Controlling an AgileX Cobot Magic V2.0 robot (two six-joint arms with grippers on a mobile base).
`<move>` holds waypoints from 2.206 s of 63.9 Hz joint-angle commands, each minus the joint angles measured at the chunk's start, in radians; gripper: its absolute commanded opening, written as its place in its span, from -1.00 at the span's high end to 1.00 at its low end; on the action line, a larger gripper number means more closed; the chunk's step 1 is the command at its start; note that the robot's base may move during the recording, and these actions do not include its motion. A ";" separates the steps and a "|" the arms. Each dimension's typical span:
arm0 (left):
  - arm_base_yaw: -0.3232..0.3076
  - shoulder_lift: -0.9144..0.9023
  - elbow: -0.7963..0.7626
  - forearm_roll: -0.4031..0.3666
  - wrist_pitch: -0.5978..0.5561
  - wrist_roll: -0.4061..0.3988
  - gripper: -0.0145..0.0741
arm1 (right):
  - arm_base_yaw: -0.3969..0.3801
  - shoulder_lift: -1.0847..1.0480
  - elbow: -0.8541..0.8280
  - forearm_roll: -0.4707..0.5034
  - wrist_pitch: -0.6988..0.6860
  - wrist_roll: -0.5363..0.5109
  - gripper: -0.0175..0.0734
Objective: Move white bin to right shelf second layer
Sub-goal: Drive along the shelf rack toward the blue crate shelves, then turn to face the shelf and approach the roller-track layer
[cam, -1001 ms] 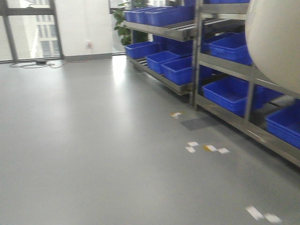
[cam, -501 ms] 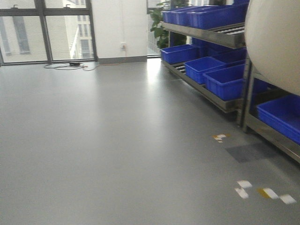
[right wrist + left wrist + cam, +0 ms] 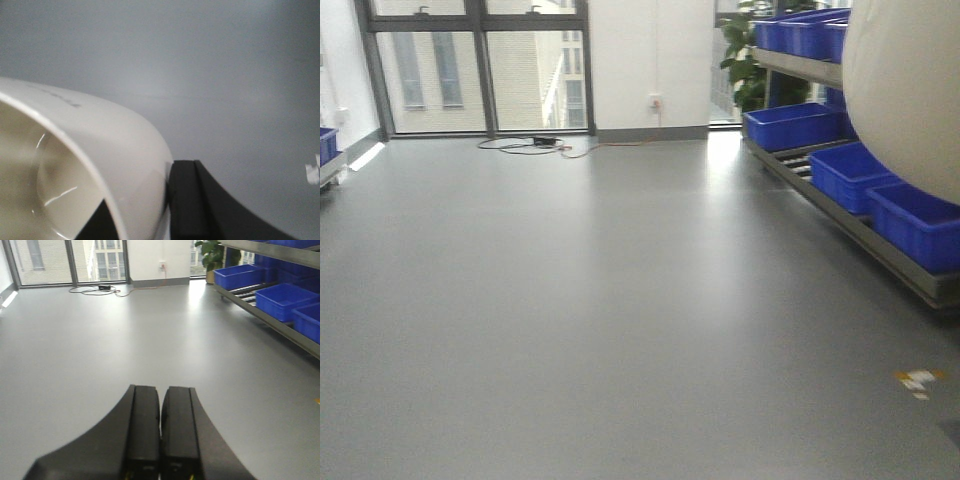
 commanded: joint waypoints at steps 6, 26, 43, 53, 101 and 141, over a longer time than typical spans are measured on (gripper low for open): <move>-0.005 -0.014 0.027 0.000 -0.087 -0.005 0.48 | -0.003 -0.001 -0.027 0.001 -0.083 -0.001 0.50; -0.005 -0.014 0.027 0.000 -0.087 -0.005 0.48 | -0.003 -0.001 -0.027 0.000 -0.083 -0.001 0.50; -0.005 -0.014 0.027 0.000 -0.087 -0.005 0.48 | -0.003 -0.001 -0.027 0.001 -0.084 -0.001 0.50; -0.005 -0.014 0.027 0.000 -0.087 -0.005 0.48 | -0.003 -0.001 -0.027 0.001 -0.083 -0.001 0.50; -0.005 -0.014 0.027 0.000 -0.087 -0.005 0.48 | -0.003 -0.001 -0.027 0.001 -0.085 -0.001 0.50; -0.005 -0.014 0.027 0.000 -0.087 -0.005 0.48 | -0.003 -0.001 -0.027 0.001 -0.085 -0.001 0.50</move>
